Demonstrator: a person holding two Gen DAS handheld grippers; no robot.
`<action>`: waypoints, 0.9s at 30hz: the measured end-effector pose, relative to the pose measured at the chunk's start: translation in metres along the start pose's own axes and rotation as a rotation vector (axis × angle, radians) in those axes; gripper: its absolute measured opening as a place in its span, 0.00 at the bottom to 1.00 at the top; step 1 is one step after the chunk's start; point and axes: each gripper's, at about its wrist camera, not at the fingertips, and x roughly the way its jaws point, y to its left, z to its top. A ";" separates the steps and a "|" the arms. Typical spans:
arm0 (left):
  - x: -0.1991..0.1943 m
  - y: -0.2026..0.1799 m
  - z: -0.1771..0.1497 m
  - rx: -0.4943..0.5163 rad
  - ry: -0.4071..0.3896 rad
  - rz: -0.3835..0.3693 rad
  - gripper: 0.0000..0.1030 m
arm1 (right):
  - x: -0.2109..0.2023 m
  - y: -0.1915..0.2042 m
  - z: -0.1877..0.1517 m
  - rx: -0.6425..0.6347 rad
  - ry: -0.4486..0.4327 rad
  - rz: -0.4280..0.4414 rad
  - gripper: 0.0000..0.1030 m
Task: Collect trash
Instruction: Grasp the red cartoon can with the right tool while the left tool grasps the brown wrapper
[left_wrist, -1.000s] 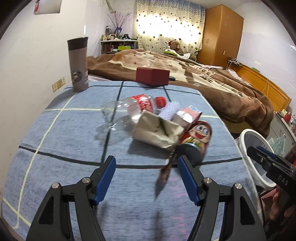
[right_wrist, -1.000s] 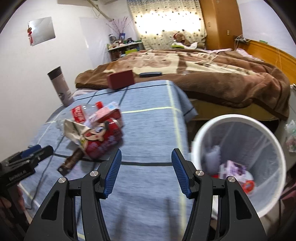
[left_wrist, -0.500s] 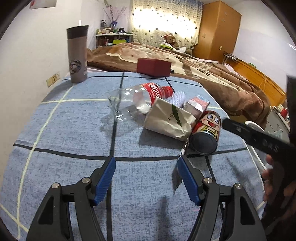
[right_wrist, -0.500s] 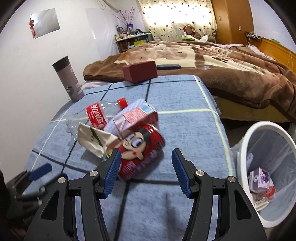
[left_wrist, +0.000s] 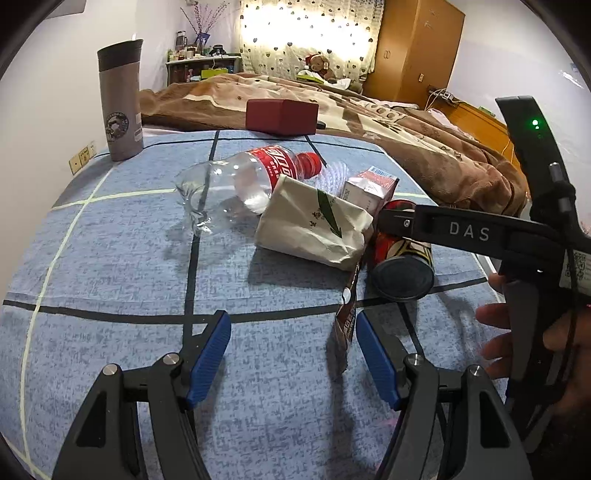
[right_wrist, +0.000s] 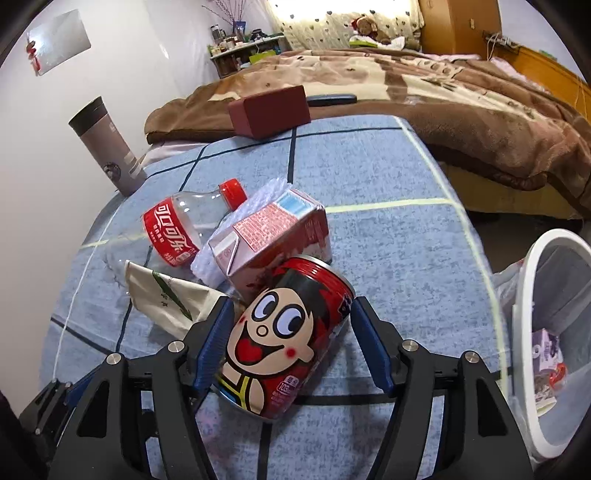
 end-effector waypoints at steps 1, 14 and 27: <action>0.001 -0.001 0.000 0.002 0.004 -0.004 0.70 | -0.001 -0.001 0.000 -0.003 0.003 -0.003 0.65; 0.022 -0.021 0.007 0.085 0.054 -0.037 0.70 | -0.013 -0.012 -0.016 -0.120 0.012 -0.107 0.65; 0.038 -0.038 0.011 0.145 0.088 -0.033 0.51 | -0.020 -0.024 -0.016 -0.127 -0.064 -0.047 0.65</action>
